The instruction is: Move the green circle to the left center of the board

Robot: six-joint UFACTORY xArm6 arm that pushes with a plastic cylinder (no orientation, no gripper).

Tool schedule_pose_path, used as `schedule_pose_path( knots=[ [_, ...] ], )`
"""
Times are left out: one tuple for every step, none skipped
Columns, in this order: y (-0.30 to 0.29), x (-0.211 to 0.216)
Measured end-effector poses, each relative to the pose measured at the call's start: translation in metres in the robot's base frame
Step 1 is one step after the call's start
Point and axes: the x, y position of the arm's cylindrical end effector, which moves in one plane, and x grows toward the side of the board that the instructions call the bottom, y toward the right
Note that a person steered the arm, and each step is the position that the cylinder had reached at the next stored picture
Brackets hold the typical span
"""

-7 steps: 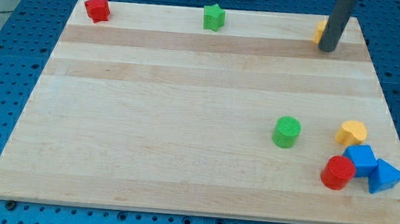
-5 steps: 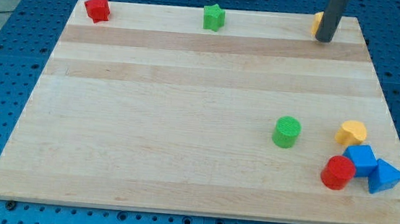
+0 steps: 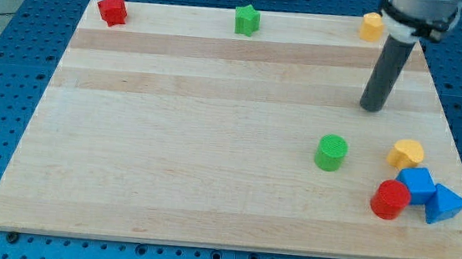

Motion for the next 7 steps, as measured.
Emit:
schedule_pose_path(
  knots=[
    [-0.009, 0.033],
    [-0.017, 0.066],
    [-0.042, 0.082],
    [-0.085, 0.082],
    [-0.125, 0.085],
    [-0.164, 0.091],
    [-0.19, 0.107]
  ],
)
